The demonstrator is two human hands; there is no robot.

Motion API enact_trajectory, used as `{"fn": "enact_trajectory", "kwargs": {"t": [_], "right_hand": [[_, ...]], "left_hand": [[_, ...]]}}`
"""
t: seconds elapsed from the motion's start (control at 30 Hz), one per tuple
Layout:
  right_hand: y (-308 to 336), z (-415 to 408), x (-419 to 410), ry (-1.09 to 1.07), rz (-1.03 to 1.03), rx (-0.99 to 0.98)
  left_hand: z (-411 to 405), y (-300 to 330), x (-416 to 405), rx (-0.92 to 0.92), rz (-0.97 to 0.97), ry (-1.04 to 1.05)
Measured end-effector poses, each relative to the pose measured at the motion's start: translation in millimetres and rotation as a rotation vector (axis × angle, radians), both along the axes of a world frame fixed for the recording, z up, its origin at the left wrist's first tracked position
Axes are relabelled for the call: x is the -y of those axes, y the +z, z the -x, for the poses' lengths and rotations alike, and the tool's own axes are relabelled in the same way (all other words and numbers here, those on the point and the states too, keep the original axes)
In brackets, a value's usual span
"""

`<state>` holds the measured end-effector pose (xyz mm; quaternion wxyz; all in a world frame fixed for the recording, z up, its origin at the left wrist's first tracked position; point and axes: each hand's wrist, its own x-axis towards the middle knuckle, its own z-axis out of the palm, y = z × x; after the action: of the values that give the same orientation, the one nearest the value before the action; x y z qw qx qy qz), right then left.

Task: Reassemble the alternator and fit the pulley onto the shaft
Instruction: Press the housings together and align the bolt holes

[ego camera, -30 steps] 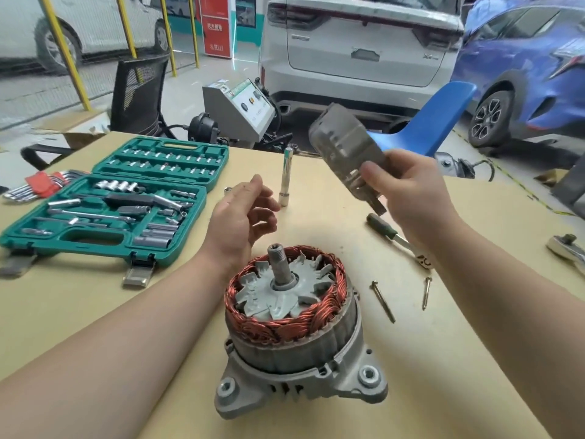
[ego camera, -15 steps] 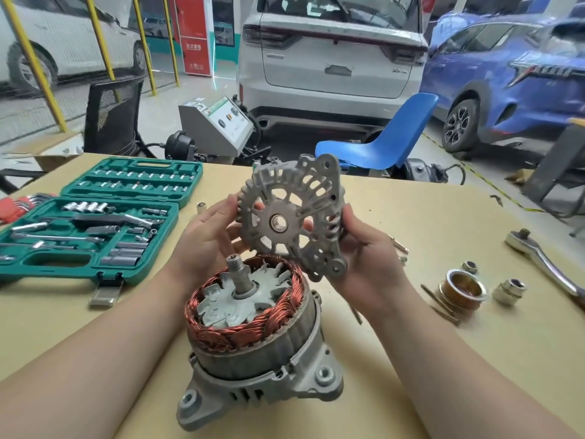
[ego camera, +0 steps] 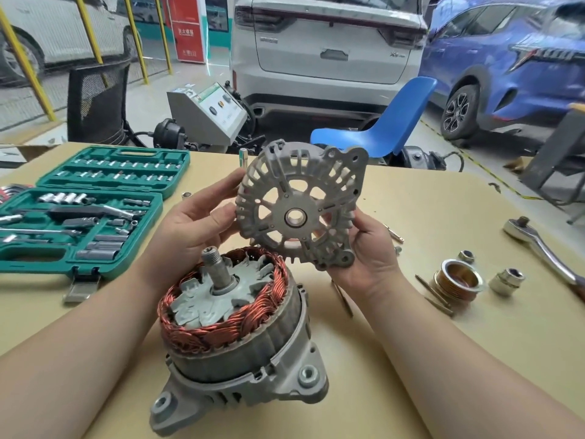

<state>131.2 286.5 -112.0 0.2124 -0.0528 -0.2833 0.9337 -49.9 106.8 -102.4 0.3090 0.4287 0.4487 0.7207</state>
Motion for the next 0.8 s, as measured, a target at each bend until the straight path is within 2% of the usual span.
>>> {"fn": "enact_trajectory", "kwargs": {"t": [0.27,0.53,0.7,0.8], "right_hand": [[-1.9,-3.7,0.4,-0.009,-0.049,-0.035],[5.8,-1.0,11.1,-0.129,-0.147,0.147],[6.5,-1.3,14.9,-0.164,-0.223,0.236],[8.0,-1.9,17.1,-0.128,-0.171,0.246]], "left_hand": [[-7.6,2.8,-0.1,-0.028,-0.007,0.018],[-2.2,2.2,-6.8,0.089,0.109,-0.025],[1.5,-1.0,-7.8,0.07,0.165,-0.01],[0.8,-1.2,-9.5,0.049,0.195,0.027]]}}
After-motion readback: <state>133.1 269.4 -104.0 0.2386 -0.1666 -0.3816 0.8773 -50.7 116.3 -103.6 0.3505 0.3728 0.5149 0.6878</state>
